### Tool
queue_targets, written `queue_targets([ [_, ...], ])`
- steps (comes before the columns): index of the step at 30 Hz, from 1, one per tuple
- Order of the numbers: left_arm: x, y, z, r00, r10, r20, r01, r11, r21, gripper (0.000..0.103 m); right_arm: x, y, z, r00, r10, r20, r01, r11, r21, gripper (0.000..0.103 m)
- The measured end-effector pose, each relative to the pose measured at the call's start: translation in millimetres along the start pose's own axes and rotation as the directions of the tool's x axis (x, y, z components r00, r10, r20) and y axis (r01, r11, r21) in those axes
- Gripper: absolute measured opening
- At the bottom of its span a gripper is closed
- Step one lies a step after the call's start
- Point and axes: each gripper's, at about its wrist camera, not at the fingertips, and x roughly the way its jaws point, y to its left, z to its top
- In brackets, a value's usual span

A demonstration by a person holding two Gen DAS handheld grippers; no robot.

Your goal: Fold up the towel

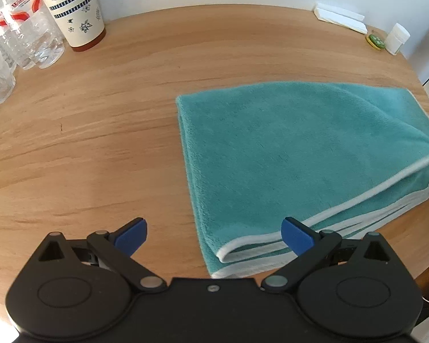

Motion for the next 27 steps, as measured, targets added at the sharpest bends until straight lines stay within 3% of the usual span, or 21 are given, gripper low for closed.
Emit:
queue_targets([
  [6, 3, -3, 12, 1.000, 0.005, 0.021, -0.006, 0.999, 0.043, 0.102, 15, 19, -14, 0.999, 0.012, -0.051, -0.012, 1.000, 0.004, 0.002],
  [15, 28, -19, 15, 0.998, 0.056, -0.001, -0.055, 0.991, 0.122, 0.102, 47, 42, -28, 0.991, -0.102, -0.092, 0.090, 0.988, -0.125, 0.004],
  [16, 28, -18, 14, 0.998, 0.057, -0.007, -0.055, 0.991, 0.121, 0.102, 47, 48, -29, 0.989, -0.116, -0.093, 0.102, 0.983, -0.150, 0.007],
  [17, 29, -17, 14, 0.998, 0.057, -0.018, -0.054, 0.992, 0.116, 0.102, 46, 50, -29, 0.989, -0.113, -0.096, 0.097, 0.983, -0.153, 0.018],
  [19, 29, -15, 14, 0.998, 0.056, -0.038, -0.052, 0.993, 0.103, 0.102, 38, 49, -30, 0.991, -0.096, -0.092, 0.082, 0.986, -0.144, 0.030],
  [21, 27, -15, 10, 0.996, 0.062, -0.057, -0.055, 0.992, 0.116, 0.102, 28, 40, -29, 0.991, -0.103, -0.090, 0.094, 0.990, -0.101, 0.030],
  [24, 24, -15, 6, 0.994, 0.071, -0.087, -0.058, 0.988, 0.144, 0.102, 4, 7, -19, 0.995, -0.099, -0.020, 0.100, 0.991, 0.083, 0.030],
  [27, 17, -10, 7, 0.992, 0.062, -0.114, -0.046, 0.990, 0.132, 0.102, 5, -10, -3, 0.993, -0.108, 0.041, 0.097, 0.974, 0.205, 0.030],
])
